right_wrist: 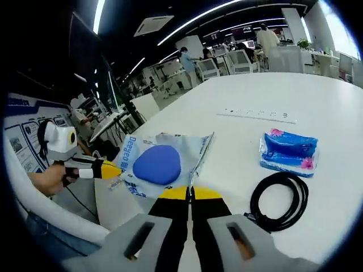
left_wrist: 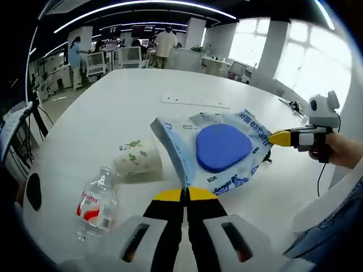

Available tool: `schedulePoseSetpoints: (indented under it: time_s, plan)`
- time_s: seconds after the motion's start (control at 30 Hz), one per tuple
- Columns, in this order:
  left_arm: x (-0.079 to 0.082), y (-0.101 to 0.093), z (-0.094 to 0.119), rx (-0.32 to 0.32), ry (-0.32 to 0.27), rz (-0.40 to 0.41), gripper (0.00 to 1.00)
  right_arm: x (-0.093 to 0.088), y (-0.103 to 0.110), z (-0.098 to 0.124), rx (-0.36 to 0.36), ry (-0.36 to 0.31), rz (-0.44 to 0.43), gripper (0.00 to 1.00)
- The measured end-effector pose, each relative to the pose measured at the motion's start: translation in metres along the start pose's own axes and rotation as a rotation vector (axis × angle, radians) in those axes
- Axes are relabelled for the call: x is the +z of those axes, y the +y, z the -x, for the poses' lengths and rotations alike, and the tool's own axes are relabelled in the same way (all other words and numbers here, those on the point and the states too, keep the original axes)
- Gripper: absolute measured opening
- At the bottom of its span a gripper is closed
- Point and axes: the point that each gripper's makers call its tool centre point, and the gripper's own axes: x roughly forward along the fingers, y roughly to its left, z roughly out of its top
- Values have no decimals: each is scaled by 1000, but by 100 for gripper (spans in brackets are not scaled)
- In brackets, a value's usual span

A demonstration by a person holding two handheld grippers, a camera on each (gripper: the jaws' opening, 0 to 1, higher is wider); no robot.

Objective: Arrange the tabletop items into an orderly group along one side of the table until the central work area is clear of visible clutter.

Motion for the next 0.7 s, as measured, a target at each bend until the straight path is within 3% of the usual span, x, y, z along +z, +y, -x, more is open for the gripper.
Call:
schedulePoseSetpoints:
  time_s: [0.27, 0.7]
  plan:
    - [30, 1, -7, -20, -51, -23, 0, 7, 5, 14, -15, -40, 10, 0]
    - [43, -4, -16, -42, -60, -57, 0, 18, -1, 19, -35, -68, 9, 0]
